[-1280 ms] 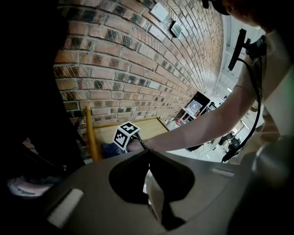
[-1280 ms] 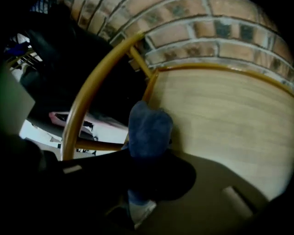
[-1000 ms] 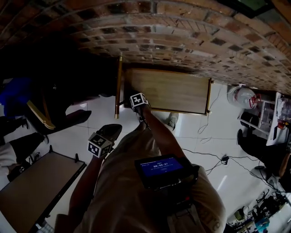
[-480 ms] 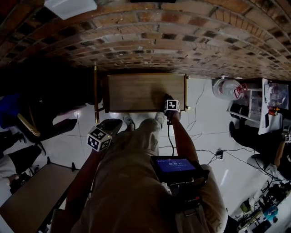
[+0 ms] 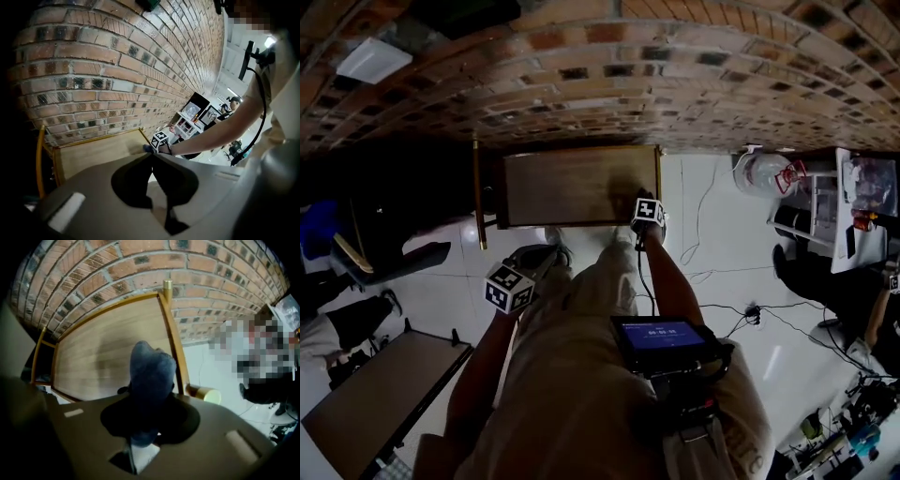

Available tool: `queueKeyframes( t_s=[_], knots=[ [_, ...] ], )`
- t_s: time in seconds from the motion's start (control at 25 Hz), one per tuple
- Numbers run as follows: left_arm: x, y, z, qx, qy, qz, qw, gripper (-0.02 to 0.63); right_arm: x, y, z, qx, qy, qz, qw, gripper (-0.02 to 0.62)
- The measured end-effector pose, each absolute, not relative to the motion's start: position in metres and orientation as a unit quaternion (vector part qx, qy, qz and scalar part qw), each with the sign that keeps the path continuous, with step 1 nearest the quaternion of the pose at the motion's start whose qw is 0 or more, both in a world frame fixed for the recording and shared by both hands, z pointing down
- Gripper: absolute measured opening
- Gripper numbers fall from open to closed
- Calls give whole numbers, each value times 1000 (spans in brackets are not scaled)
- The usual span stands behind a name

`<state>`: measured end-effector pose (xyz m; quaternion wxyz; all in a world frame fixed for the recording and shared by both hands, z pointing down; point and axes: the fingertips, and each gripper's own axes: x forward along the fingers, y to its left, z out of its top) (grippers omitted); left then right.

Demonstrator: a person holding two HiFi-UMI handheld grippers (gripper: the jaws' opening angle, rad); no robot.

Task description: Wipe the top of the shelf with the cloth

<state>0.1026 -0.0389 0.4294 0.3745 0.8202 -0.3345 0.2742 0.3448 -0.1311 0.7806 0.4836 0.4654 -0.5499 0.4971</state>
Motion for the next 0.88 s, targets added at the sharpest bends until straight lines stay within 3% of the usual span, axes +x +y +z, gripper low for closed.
queueKeyframes(
  t_s=[0.44,0.72,0.88],
  knots=[
    [70,9,428,814,-395,229,360,0,339,-127,674,441,-683,417,406,98],
    [4,69,441,824,-405,235,319,0,326,-54,617,476,-688,409,364,98],
    [-33,102,461,814,-423,222,330,0,294,-9,601,460,-707,386,372,100]
  ],
)
